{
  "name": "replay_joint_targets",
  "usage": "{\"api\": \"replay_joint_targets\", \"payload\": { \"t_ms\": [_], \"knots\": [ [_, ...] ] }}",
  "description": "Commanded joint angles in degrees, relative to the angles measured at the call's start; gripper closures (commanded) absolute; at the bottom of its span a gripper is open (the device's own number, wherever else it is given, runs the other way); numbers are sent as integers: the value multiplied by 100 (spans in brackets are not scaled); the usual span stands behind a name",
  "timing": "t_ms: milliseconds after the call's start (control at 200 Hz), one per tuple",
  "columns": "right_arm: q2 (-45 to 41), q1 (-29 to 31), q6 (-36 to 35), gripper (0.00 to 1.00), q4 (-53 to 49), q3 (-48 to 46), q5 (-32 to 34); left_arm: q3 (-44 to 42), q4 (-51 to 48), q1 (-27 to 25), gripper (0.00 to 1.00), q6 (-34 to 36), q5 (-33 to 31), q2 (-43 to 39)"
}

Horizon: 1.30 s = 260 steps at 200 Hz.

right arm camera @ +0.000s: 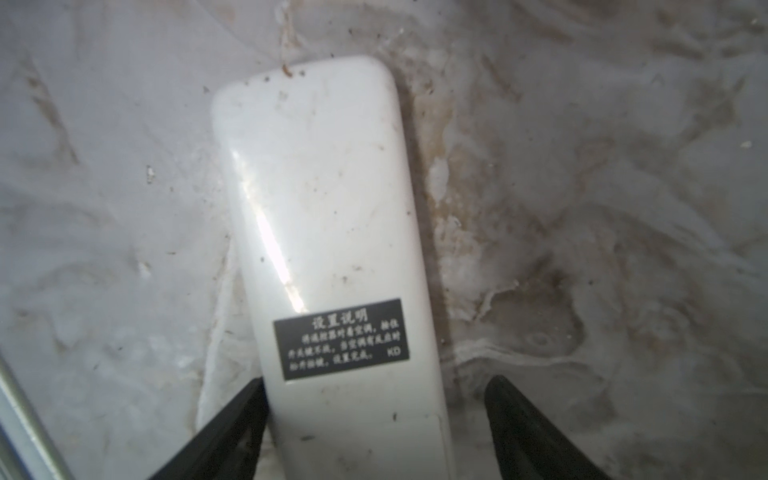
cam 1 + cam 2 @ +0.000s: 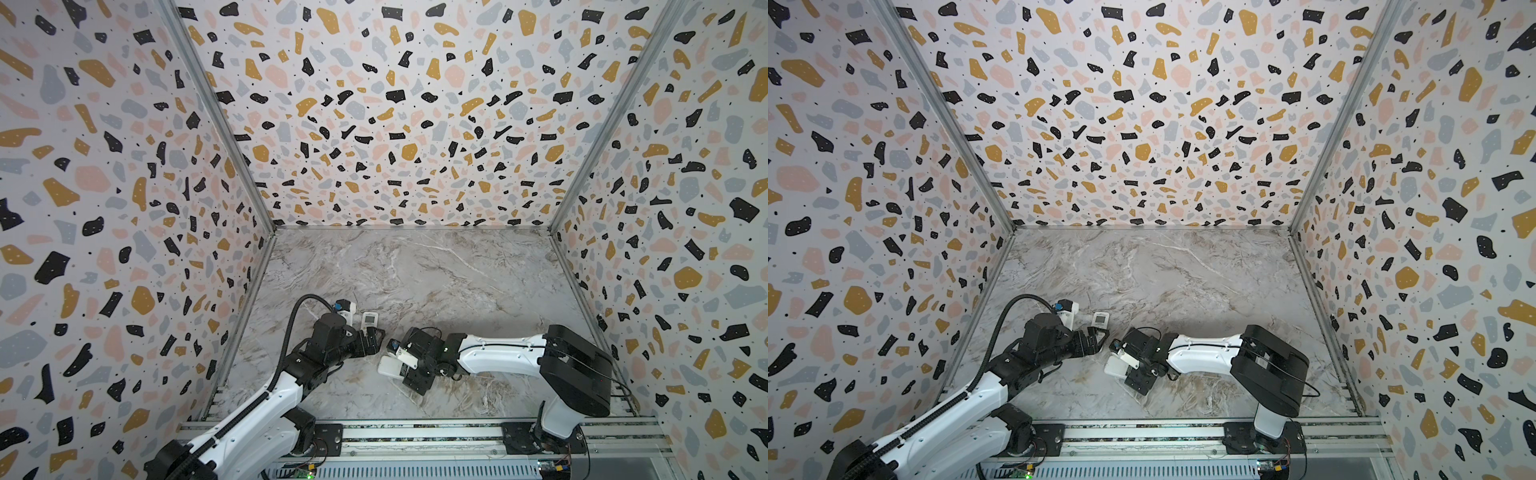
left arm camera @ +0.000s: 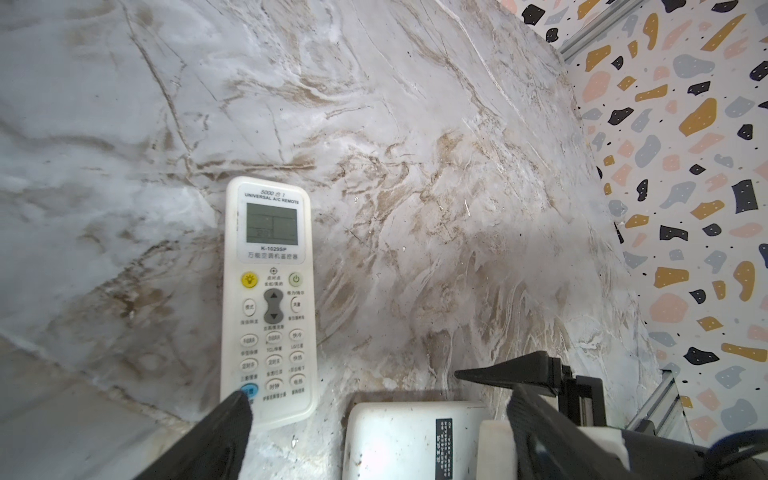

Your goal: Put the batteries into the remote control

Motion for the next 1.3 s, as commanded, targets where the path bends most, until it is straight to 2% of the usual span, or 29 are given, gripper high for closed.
{"api": "replay_joint_targets", "payload": {
  "t_ms": [0, 330, 450, 591, 751, 871, 981, 1121, 1296],
  "knots": [
    [65, -33, -107, 23, -205, 47, -49, 112, 282, 40, 3, 104, 136, -50],
    [-51, -184, 100, 57, 64, -110, -306, 192, 583, 41, 3, 202, 231, -45],
    [-558, -541, 403, 65, 603, -475, -866, 230, 847, 41, 3, 205, 370, -43],
    [-1658, -1101, 801, 74, 1362, -1000, -1627, 261, 1447, 40, 3, 144, 888, -53],
    [-2884, -1873, 1324, 79, 2532, -1666, -2949, 311, 2600, 15, 3, -233, 1809, -186],
    [-3477, -2265, 1791, 80, 3395, -2005, -3696, 348, 3348, -91, 0, -547, 2195, -324],
    [-3641, -2442, 2143, 81, 4089, -2117, -4236, 421, 3896, -407, 1, -631, 2329, -299],
    [-3650, -2579, 2582, 82, 4945, -2144, -4887, 673, 3978, -887, 1, -360, 2452, -198],
    [-3769, -2631, 2868, 82, 5566, -2139, -5337, 792, 4005, -1015, 0, -262, 2446, -91]
  ]
}}
